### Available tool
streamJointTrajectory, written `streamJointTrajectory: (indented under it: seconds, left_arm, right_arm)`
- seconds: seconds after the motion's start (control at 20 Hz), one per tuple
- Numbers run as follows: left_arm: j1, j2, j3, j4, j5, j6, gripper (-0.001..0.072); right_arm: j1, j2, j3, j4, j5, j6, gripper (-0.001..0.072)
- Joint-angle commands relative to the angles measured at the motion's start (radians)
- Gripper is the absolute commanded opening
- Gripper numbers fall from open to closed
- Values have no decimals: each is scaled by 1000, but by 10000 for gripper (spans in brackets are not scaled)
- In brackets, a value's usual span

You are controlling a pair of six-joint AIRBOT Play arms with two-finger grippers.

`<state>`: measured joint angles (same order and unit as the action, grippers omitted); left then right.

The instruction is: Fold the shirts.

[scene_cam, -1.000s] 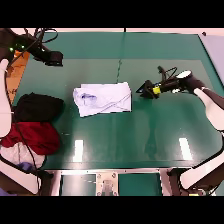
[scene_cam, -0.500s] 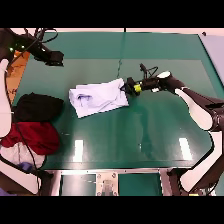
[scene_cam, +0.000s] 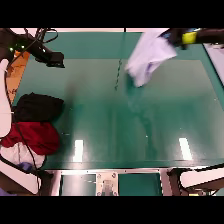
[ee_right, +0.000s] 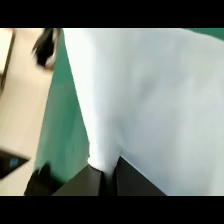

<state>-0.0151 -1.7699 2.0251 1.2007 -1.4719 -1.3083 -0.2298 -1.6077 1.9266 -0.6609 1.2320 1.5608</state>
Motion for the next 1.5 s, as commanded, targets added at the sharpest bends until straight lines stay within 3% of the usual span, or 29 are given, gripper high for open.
streamJointTrajectory:
  seconds: [0.0,0.25,0.45,0.65,0.9,1.1,1.45]
  left_arm:
    - [0,0,0,-50,-5,0,28]
    - [0,0,0,-64,-4,0,28]
    - [0,0,0,-64,-2,0,28]
    - [0,0,0,-64,-2,0,28]
    - [0,0,0,-64,-9,1,28]
    - [0,0,-1,-65,-14,1,28]
    - [0,0,-1,-65,-49,1,28]
  right_arm:
    - [-193,27,44,-120,0,145,14]
    - [-396,26,-12,-174,-151,259,14]
    - [-469,24,-58,-174,-248,264,14]
    - [-540,32,-127,-174,-165,265,13]
    - [-745,283,-492,-225,-132,274,13]
    - [-1013,534,-852,-393,-132,277,14]
    - [-1199,597,-1283,-599,-256,159,15]
